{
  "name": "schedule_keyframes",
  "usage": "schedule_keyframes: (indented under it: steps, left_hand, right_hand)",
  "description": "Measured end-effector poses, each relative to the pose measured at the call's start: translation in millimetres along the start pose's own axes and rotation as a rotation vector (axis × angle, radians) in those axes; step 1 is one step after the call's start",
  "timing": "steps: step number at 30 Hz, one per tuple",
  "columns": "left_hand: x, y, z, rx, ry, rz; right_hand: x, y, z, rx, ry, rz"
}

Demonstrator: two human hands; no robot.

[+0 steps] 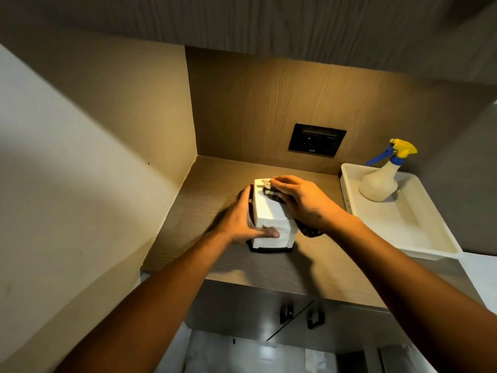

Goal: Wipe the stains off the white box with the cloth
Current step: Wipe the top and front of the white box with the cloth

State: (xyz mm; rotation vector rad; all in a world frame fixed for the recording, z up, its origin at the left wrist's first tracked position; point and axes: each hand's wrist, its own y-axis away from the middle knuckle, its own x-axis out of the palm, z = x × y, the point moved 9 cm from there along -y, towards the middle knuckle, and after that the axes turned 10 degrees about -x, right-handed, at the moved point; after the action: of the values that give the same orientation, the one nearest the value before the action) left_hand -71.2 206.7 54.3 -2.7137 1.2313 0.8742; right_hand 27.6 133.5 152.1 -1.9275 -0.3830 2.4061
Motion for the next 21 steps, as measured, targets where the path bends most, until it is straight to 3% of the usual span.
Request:
schedule_keyframes:
  steps: [5,10,14,18,21]
  left_hand:
    - [0.1,1.5,-2.1,0.026,-0.034,0.000]
    - [0.3,0.1,0.9,-0.005,0.005,-0.005]
    - [0.5,-0.4,1.3,0.010,-0.022,-0.023]
    - [-1.1,-1.8,-1.6,0.026,-0.003,-0.033]
    - [-0.3,0.1,-1.2,0.023,-0.006,-0.016]
  right_hand:
    - [9.6,31.4,22.5,-0.108,-0.044,0.000]
    - [-11.7,47.5,-14.8,0.038,-0.027,-0.131]
    - [5.5,34.6,11.0,0.183,-0.203,-0.266]
    - [15.6,29.9,35.8,0.140,0.003,-0.290]
    - [3.8,48.7,6.1,0.230,-0.046,-0.375]
